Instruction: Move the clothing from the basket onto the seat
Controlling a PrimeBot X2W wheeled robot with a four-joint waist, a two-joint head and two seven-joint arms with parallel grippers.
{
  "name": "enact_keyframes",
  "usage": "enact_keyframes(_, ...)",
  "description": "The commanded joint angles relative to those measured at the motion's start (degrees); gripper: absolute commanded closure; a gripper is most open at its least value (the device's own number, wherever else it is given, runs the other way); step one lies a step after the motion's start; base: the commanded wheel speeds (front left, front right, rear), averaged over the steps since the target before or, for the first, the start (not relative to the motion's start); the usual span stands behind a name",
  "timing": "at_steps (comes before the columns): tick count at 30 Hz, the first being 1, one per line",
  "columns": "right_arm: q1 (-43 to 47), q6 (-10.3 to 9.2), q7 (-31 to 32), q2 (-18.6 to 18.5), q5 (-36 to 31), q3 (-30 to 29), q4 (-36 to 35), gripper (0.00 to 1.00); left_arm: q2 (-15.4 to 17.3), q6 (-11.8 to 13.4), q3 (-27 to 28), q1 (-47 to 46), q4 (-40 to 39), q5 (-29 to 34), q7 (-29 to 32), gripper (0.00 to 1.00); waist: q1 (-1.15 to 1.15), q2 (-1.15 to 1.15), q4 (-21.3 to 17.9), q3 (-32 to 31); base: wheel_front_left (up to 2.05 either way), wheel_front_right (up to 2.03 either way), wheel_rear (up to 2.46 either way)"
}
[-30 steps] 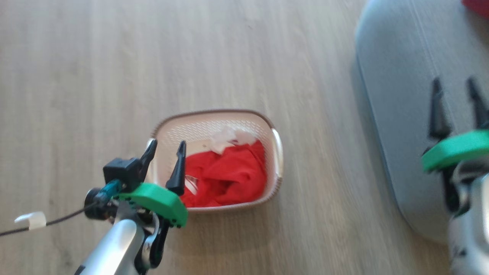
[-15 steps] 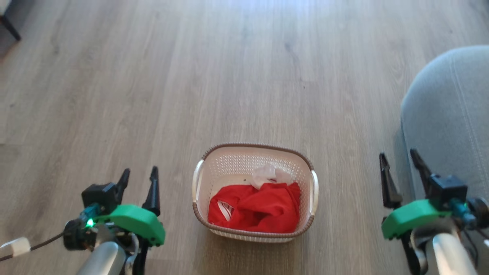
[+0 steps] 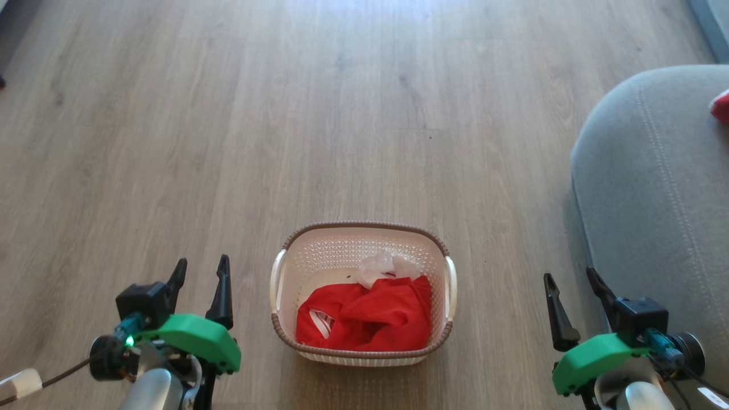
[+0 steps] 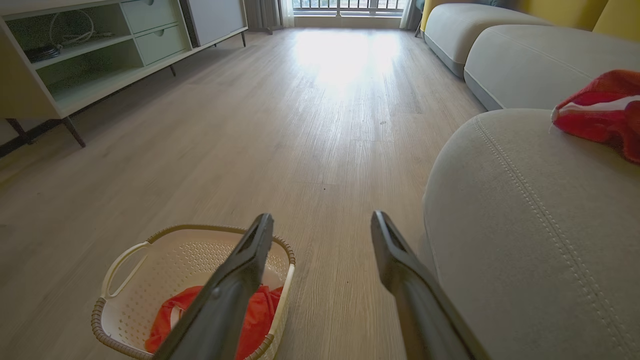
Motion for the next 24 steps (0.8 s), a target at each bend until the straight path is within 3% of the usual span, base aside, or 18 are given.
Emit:
enact_keyframes(1,-1.7,-0.01,-0.8,-0.2,0.5,1.6,-2.0,0.00,0.4,-0.2,2.9,-2.3,-1.2,0.7,-0.8,0.00,0.01,0.00,-0.7,0.3,0.00,0.00,0.00)
enact_keyframes(24,-1.5,-0.01,-0.8,-0.2,1.5,1.9,-3.2,0.00,-3.9,-5.6,10.0,-3.0,2.0,7.1,-0.8,0.00,0.01,0.00,-4.4,1.4,0.00,0.00,0.00)
